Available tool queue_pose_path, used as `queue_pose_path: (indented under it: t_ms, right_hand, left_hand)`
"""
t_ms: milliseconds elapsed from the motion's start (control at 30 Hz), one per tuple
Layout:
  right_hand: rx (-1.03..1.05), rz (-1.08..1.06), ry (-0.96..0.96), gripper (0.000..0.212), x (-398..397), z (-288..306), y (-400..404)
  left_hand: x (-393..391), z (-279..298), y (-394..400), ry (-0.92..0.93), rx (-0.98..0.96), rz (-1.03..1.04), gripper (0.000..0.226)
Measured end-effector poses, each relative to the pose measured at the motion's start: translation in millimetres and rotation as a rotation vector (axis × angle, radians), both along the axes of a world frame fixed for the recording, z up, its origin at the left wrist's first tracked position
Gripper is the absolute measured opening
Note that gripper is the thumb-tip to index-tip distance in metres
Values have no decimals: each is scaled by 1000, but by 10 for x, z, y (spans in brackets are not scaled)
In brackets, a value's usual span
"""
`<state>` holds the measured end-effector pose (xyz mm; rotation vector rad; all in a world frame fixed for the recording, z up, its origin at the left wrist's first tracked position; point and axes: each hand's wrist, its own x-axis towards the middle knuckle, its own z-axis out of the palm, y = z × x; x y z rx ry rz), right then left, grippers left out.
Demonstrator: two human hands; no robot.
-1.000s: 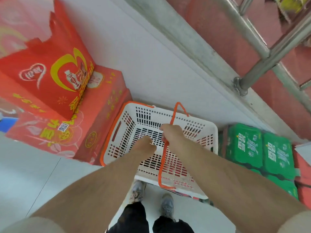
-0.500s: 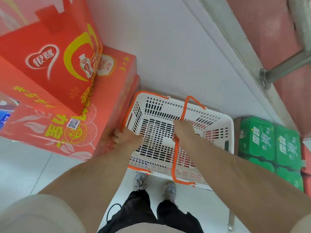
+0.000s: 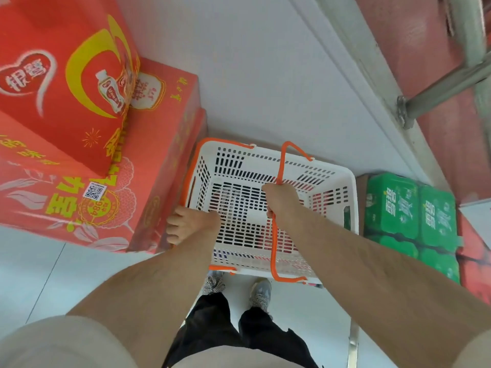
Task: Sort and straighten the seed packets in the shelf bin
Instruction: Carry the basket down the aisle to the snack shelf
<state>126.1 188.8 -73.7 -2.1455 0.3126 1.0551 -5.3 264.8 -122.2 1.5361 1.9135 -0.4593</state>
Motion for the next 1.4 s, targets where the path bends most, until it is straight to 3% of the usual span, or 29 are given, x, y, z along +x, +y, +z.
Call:
queue_pose_path:
  t_ms: [133, 300, 400, 500, 667, 900, 1100, 1267, 1400]
  right_hand:
    - [-8, 54, -30, 32, 35, 48, -65]
    - [1, 33, -14, 15, 229, 233, -195]
    - [16, 37, 21, 21, 284, 379, -272]
    - [54, 45, 45, 25, 292, 477, -395]
    - [144, 36, 98, 27, 281, 589, -709]
    - [157, 120, 162, 27, -156, 729, -1170]
    - [193, 74, 163, 27, -627, 796, -1624]
    - [212, 62, 49, 34, -1215, 826, -2109]
    - [179, -33, -4, 21, -1796, 824, -2602]
  left_hand:
    - [-89, 100, -17, 58, 154, -175, 70]
    - [-16, 476, 124, -304, 148, -171, 33]
    - [234, 762, 21, -560, -24, -147, 7]
    - [499, 948, -254, -748, -349, -17, 8]
    - [568, 958, -758, -754, -282, -130, 15]
    - [302, 1037, -1250, -733, -374, 150, 18]
    - [-116, 1016, -1729, -678, -201, 12, 15]
    - [-603, 958, -2119, -691, -349, 4, 18]
    - [-1077, 1023, -2534, -677, -490, -104, 15]
